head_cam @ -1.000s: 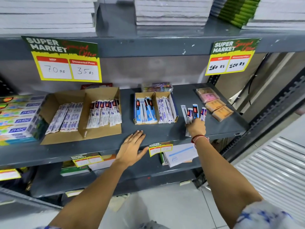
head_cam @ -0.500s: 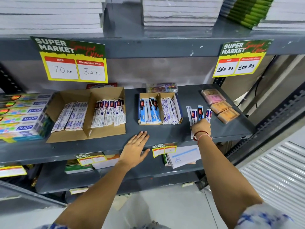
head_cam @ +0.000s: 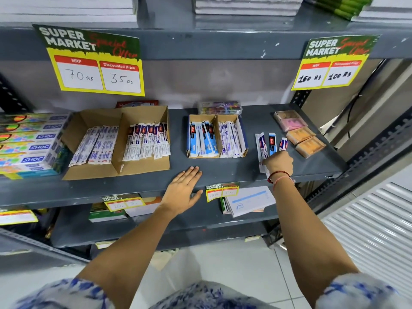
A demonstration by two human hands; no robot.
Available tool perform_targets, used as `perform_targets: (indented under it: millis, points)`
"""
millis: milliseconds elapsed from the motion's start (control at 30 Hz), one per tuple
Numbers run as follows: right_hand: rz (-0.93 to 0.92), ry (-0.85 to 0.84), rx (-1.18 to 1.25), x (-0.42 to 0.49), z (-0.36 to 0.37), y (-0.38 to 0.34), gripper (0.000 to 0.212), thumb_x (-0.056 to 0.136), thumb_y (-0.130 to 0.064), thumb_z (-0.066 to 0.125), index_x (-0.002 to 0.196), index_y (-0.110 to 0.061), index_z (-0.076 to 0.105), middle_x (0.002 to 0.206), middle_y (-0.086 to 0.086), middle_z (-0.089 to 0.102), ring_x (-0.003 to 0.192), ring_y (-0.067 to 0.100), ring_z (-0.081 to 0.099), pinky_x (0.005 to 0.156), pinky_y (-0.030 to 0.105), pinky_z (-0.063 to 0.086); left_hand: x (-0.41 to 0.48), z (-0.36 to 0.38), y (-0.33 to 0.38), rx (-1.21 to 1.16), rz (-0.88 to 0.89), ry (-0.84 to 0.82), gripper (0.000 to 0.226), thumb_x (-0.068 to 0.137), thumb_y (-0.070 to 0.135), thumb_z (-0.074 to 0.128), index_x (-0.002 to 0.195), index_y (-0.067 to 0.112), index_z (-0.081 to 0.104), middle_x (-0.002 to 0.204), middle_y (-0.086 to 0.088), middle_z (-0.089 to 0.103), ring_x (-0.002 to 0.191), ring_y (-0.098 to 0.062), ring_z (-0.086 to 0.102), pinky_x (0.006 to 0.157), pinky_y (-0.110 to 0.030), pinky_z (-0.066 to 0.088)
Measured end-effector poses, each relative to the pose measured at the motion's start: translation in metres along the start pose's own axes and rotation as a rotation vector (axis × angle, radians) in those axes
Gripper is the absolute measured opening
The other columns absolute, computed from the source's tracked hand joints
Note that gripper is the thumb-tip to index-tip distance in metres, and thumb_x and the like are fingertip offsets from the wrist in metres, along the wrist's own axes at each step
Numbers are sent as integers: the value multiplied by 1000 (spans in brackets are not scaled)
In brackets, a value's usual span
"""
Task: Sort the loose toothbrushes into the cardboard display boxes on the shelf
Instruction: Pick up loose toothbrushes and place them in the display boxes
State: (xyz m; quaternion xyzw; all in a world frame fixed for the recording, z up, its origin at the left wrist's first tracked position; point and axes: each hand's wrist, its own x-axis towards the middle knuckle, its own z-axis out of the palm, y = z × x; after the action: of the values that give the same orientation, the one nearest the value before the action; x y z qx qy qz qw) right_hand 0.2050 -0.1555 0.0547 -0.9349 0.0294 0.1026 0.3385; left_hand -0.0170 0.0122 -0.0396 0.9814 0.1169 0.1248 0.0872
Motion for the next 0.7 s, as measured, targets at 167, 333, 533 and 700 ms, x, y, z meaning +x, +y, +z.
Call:
perform_targets:
  millis: [167,333,533,700]
  points:
    - [-12,2,145,1,-3,1,41,77,-17,75,113,0,63,118,24,66,108,39,62,92,44,51,-1,-2,1,5,13,8,60,89,43,32,134,4,45,138,-13,47,129,-26,41,106,-43,28]
    - [-161,-3,432,-14,1,-19,17,83,-12,70,93,2,72,90,14,67,87,25,62,83,34,48,-1,0,1,25,6,-5,60,90,42,31,134,4,45,138,-13,47,129,-26,41,106,-43,29]
    - [-268,-356,609,-41,35,-59,36,88,-6,63,59,-26,63,36,-13,55,40,0,47,40,12,38,-13,-6,-4,57,-23,39,60,91,42,33,138,6,39,145,-11,38,136,-22,28,113,-39,19]
    - [-354,-517,601,-66,75,-97,20,89,4,59,76,-9,66,28,-18,53,27,-7,45,33,4,36,-41,-28,-38,59,-174,68,69,89,51,39,140,5,34,149,-10,27,140,-20,16,111,-41,15]
